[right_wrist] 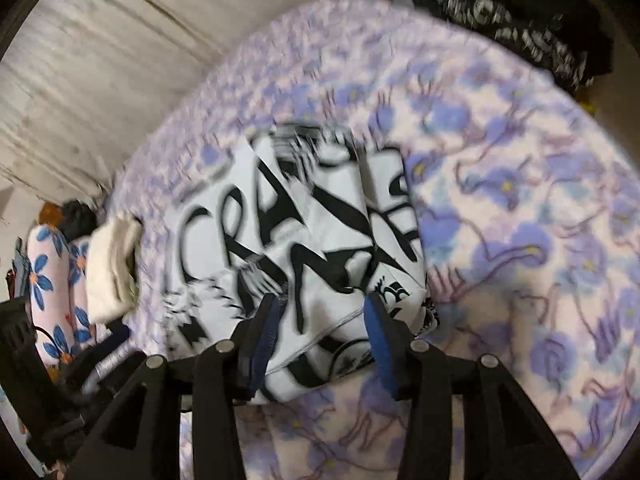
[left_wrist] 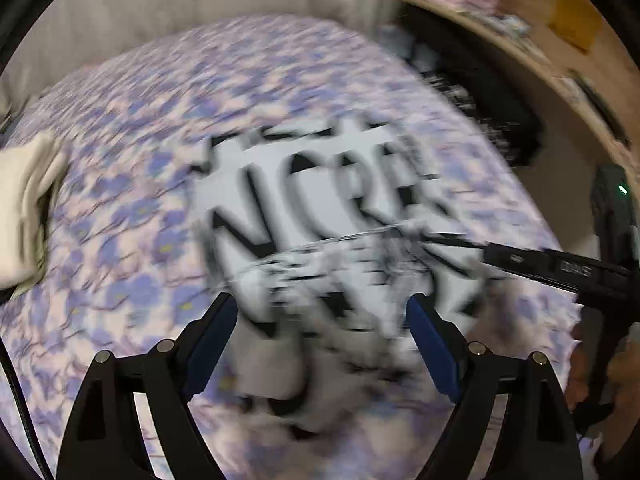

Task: Fold large clothes
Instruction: 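Release and smooth the folded jacket bundle with both tools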

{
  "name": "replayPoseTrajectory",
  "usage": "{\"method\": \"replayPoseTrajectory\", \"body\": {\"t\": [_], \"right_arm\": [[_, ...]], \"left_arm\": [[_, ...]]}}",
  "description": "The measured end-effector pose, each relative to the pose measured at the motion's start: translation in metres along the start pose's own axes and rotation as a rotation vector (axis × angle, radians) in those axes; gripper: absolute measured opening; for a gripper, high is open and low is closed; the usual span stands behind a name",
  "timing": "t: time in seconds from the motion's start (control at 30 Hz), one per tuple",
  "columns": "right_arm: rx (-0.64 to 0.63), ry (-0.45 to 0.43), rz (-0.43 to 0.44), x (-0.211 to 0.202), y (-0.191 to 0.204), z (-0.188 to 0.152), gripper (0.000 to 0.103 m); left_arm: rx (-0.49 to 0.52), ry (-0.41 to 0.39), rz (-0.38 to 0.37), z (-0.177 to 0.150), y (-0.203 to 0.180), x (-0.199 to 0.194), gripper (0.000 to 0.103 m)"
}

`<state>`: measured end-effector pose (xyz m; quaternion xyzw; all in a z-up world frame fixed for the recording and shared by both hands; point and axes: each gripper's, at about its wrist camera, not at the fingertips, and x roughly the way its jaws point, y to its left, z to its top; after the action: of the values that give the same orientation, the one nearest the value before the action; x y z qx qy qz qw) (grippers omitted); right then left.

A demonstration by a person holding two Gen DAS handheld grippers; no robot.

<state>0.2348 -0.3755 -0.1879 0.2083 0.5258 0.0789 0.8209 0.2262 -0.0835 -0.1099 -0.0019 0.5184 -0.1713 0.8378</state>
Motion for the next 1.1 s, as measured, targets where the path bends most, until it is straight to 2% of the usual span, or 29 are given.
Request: {"method": "replayPoseTrajectory", "body": {"t": [0.13, 0.2, 0.23, 0.27, 0.33, 0.37, 0.47, 0.5, 0.57, 0.7, 0.8, 0.9, 0.97, 1.03, 1.1], "right_arm": [[-0.006, 0.083, 0.057, 0.03, -0.014, 0.007, 0.045], [-0.015, 0.113, 0.084, 0.043, -0.017, 0.011, 0.044], [-0.025, 0.119, 0.102, 0.049, -0.016, 0.014, 0.04], [-0.039, 0.125, 0.109, 0.051, -0.015, 0.016, 0.027], [-0.089, 0.123, 0.103, 0.052, -0.007, 0.02, 0.02], [-0.111, 0.096, 0.091, 0.044, -0.001, 0.023, 0.017], [-0.167, -0.071, 0.071, -0.006, 0.012, 0.033, 0.015], [-0.172, -0.126, 0.058, -0.023, 0.012, 0.035, 0.014], [-0.159, -0.135, 0.026, -0.024, 0.002, 0.035, 0.014], [-0.091, 0.006, -0.023, 0.029, -0.028, 0.02, 0.014], [-0.061, 0.012, -0.002, 0.04, -0.035, 0.012, 0.015], [-0.06, 0.018, -0.011, 0.034, -0.031, 0.014, 0.018], [-0.079, 0.018, -0.056, 0.026, -0.025, 0.018, 0.028], [-0.119, -0.028, -0.09, 0.01, -0.012, 0.024, 0.038], [-0.167, -0.094, -0.078, -0.004, 0.002, 0.035, 0.04]], "left_arm": [[-0.078, 0.068, 0.003, 0.001, 0.036, 0.031, 0.085], [-0.107, 0.083, -0.037, -0.002, 0.046, 0.042, 0.085], [-0.127, 0.088, -0.066, -0.003, 0.05, 0.047, 0.085], [-0.14, 0.087, -0.087, -0.003, 0.052, 0.051, 0.085], [-0.157, 0.081, -0.101, -0.002, 0.053, 0.056, 0.082], [-0.154, 0.079, -0.094, -0.001, 0.052, 0.057, 0.08], [-0.104, 0.031, -0.075, 0.003, 0.039, 0.052, 0.072], [-0.082, 0.011, -0.074, 0.004, 0.031, 0.05, 0.071], [-0.037, -0.017, -0.048, 0.007, 0.015, 0.049, 0.068], [0.057, -0.018, 0.095, 0.006, -0.006, 0.068, 0.06], [0.101, -0.011, 0.145, -0.004, -0.007, 0.085, 0.06], [0.121, -0.005, 0.143, -0.003, -0.008, 0.081, 0.06], [0.102, 0.018, 0.119, 0.001, -0.007, 0.071, 0.06], [0.077, 0.001, 0.12, 0.008, -0.005, 0.056, 0.06], [0.062, -0.049, 0.116, 0.016, -0.004, 0.041, 0.06]]}}
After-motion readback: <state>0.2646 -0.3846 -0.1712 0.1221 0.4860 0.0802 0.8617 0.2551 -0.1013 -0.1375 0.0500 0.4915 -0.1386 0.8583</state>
